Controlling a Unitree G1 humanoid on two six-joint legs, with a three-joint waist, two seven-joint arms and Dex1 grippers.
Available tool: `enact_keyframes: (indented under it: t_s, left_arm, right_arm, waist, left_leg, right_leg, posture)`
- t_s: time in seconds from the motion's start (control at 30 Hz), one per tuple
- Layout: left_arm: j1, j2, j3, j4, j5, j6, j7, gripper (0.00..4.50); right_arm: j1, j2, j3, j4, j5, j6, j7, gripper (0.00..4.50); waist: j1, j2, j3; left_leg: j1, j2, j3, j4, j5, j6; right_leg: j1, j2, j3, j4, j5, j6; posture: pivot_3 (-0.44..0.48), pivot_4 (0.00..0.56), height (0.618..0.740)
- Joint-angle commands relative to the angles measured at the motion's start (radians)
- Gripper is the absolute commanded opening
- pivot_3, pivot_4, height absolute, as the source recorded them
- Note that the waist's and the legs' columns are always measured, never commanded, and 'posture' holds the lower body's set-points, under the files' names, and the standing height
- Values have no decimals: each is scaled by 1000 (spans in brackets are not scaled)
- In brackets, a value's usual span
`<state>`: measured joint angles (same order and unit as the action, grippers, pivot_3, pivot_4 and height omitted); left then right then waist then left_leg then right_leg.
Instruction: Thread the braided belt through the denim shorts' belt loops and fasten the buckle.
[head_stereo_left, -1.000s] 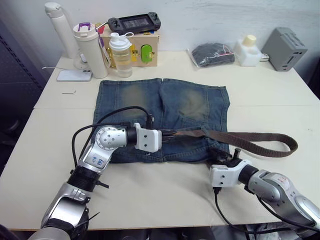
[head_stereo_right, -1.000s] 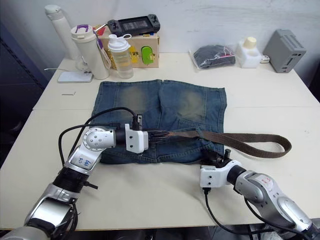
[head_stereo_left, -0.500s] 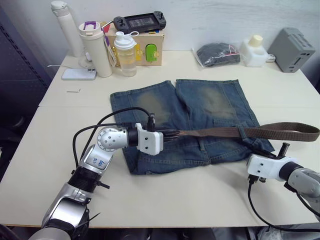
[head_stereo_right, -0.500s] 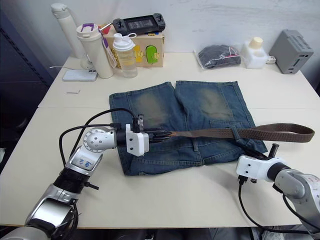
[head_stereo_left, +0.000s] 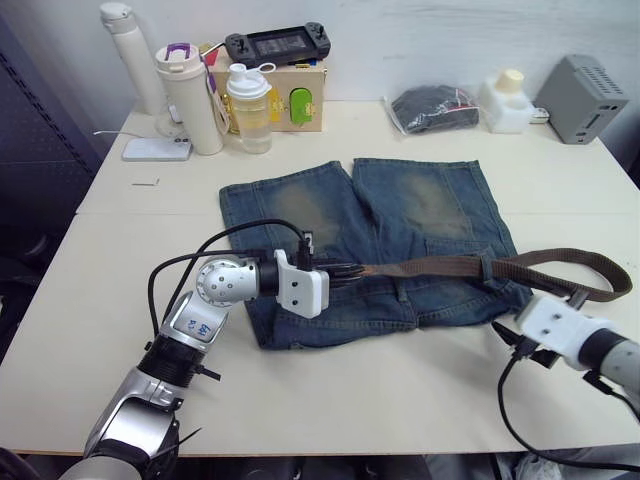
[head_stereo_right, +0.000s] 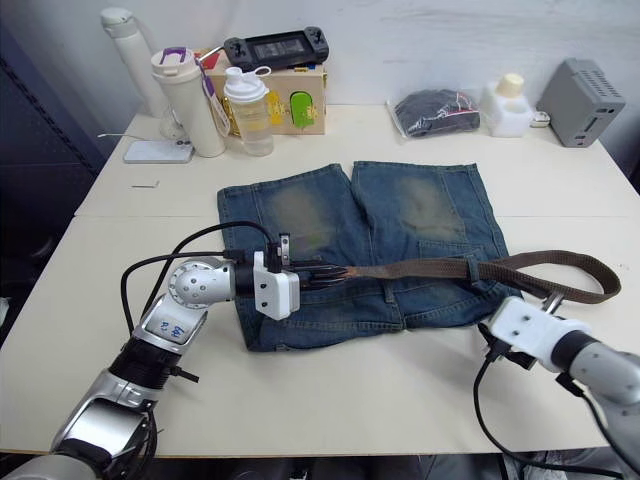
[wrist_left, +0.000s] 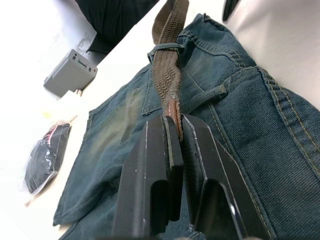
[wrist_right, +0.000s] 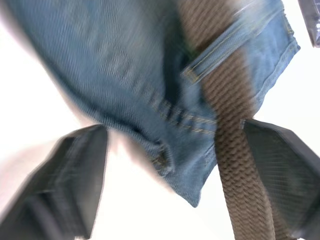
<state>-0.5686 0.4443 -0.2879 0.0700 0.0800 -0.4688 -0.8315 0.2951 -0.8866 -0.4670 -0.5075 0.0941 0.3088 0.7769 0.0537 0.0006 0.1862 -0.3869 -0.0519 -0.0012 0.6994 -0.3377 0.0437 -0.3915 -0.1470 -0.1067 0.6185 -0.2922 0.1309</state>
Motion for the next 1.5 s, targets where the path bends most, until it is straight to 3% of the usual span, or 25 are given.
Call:
enact_keyframes:
  t_s: [0.03,0.1,0.17,0.2,0.3,0.37,0.47,0.6,0.83,0.97,1.17,1.3,1.4,1.5]
  left_arm:
    - [11,2,13,-45,2,-28,27,153]
    - [15,-3,13,-46,14,-41,45,153]
    - [12,-11,13,-41,31,-63,68,153]
    - [10,-13,12,-39,37,-70,76,153]
    - [-2,-13,9,-27,54,-99,92,153]
    - [-7,-12,8,-21,62,-116,100,153]
    - [-11,-8,3,-13,72,-134,104,153]
    - [-16,-4,2,-4,77,-146,108,153]
    - [-21,-2,1,3,77,-156,108,153]
    - [-22,-2,-1,2,76,-159,106,153]
    - [-24,0,-6,4,68,-170,98,153]
    - [-21,3,-7,6,42,-154,79,153]
    - [-12,-7,0,-20,-36,-62,43,1167]
    - [20,6,-6,-70,-108,119,-21,2533]
  right_arm:
    - [-65,-7,-153,-138,322,298,59,4446]
    - [-146,1,-193,-182,647,557,-11,4446]
    - [-136,-8,-124,-167,1150,695,-236,4446]
    - [-129,-19,-96,-160,1311,714,-327,4446]
    - [-118,26,91,-140,1696,579,-670,4446]
    - [-146,114,212,-115,1834,464,-888,4446]
    - [-207,314,309,-85,1878,295,-1139,4446]
    - [-248,465,328,-109,1878,186,-1283,4446]
    - [-279,567,329,-105,1878,112,-1374,4446]
    - [-287,574,332,-104,1874,100,-1386,3246]
    - [-301,592,323,-92,1868,78,-1385,160]
    - [-311,607,320,-84,1856,67,-1367,34]
    - [-310,619,298,-79,1859,57,-1337,0]
    - [-291,592,252,-73,1822,67,-1285,0]
  waist:
    - [0,0,0]
    - [-2,0,0]
    - [-2,0,0]
    - [0,0,0]
    - [3,0,0]
    - [0,0,0]
    - [-2,-1,0]
    - [-1,2,0]
    - [-6,2,0]
    - [-7,2,0]
    - [-7,2,0]
    - [-8,2,0]
    - [-9,2,0]
    - [-10,2,0]
  left_leg:
    - [0,0,0,0,0,0]
    - [0,0,-1,0,0,0]
    - [0,2,-2,0,0,0]
    - [0,2,-3,0,-1,-1]
    - [-3,4,-7,0,-1,-2]
    - [-3,4,-6,0,-1,-2]
    - [-1,3,-3,1,0,-2]
    - [-1,1,-2,0,0,-1]
    - [-1,1,-1,0,0,-1]
    - [-1,1,-1,0,0,0]
    - [-1,1,-1,0,-1,0]
    - [-1,1,0,-1,-1,1]
    - [-1,1,0,-1,-1,1]
    - [-2,1,0,0,-1,1]
  right_leg:
    - [0,0,0,0,0,0]
    - [0,-1,0,0,0,0]
    - [0,-3,0,-1,0,-1]
    - [0,-4,1,-2,0,-1]
    - [0,-4,1,-1,-2,-5]
    - [0,-4,1,-1,-2,-4]
    - [0,-2,-1,0,-1,-4]
    - [-2,0,0,2,-1,-4]
    - [-3,1,0,3,-1,-3]
    - [-3,1,0,3,-1,-3]
    - [-4,1,1,4,-1,-3]
    - [-4,1,1,4,-1,-3]
    - [-4,1,1,4,-1,-3]
    - [-4,1,1,4,-1,-3]
  posture:
    - [0,150,690]
    - [0,150,690]
    - [0,150,690]
    - [0,150,690]
    - [0,150,690]
    - [0,150,690]
    - [0,150,690]
    - [0,150,690]
    - [0,150,690]
    - [0,150,690]
    - [0,150,690]
    - [0,150,690]
    - [0,150,690]
    - [0,150,690]
